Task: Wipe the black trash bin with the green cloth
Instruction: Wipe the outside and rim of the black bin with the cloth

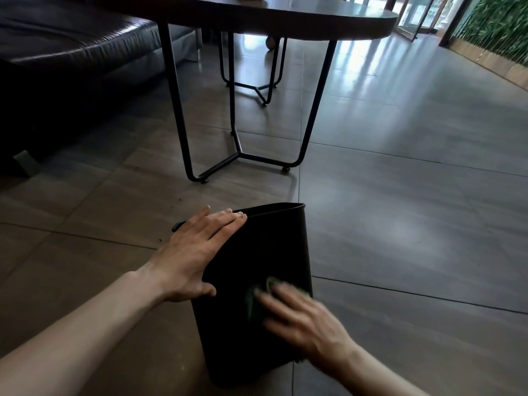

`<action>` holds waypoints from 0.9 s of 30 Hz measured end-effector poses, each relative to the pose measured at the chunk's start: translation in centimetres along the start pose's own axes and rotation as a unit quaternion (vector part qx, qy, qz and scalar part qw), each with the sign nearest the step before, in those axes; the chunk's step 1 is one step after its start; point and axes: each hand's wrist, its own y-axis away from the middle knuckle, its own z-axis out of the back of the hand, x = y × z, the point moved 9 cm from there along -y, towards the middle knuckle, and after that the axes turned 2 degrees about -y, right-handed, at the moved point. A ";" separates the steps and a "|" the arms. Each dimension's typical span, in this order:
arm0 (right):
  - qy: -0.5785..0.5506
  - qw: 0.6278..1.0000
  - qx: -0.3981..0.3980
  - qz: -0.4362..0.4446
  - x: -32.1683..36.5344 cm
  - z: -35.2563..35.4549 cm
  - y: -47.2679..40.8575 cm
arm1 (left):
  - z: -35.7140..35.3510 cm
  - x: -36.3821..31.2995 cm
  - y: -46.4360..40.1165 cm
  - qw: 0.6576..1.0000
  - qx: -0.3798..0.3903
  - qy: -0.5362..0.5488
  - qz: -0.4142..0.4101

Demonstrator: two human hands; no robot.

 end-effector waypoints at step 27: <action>-0.192 0.791 -0.113 -0.570 -5.0 1.4 5.9 | 0.4 -0.2 0.8 1.000 -0.008 0.007 -0.004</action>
